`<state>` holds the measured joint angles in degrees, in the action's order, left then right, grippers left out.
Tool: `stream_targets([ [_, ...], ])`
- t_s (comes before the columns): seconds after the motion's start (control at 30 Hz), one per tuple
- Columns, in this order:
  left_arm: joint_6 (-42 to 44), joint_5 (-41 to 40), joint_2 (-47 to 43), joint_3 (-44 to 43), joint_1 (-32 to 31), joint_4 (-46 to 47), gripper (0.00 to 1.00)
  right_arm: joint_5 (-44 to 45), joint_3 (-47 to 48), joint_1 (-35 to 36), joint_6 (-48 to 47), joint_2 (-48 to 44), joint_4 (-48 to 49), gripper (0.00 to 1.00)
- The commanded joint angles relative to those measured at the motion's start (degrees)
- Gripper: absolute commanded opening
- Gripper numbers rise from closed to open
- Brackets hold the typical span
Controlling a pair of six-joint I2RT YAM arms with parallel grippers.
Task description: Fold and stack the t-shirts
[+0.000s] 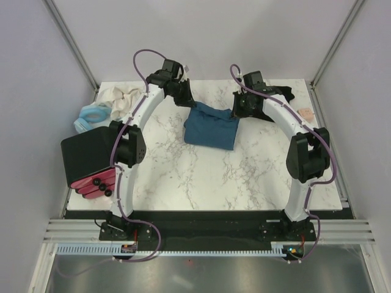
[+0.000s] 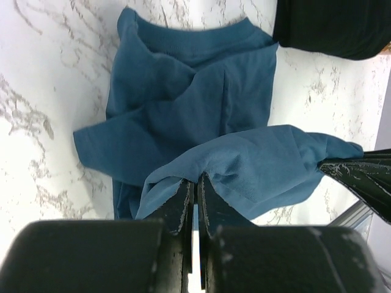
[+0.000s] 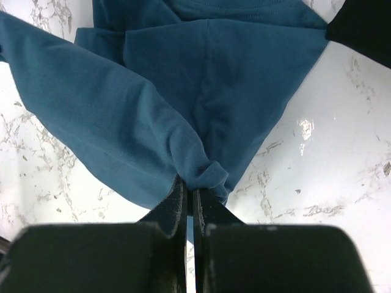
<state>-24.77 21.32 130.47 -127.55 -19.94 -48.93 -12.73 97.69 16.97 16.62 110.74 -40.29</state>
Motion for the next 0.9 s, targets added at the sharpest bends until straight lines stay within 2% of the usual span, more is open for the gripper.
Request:
stream_targets([
  [0.0,-0.5,2.8,3.5,-6.2,-0.2,2.8,0.02,0.4,3.6,-0.2,-0.9,2.1,2.4,0.0],
  [0.27,-1.9,4.8,10.9,-10.6,-1.0,7.4,0.02,6.5,0.3,-0.2,0.4,4.0,8.6,0.0],
  [0.47,-1.7,5.0,13.2,-11.6,-1.1,9.8,0.02,11.3,0.0,-0.4,0.0,6.4,11.2,0.0],
  [0.87,-1.1,1.6,15.8,-11.5,-1.6,10.9,0.02,12.4,-2.7,-0.4,2.7,11.8,18.0,0.0],
])
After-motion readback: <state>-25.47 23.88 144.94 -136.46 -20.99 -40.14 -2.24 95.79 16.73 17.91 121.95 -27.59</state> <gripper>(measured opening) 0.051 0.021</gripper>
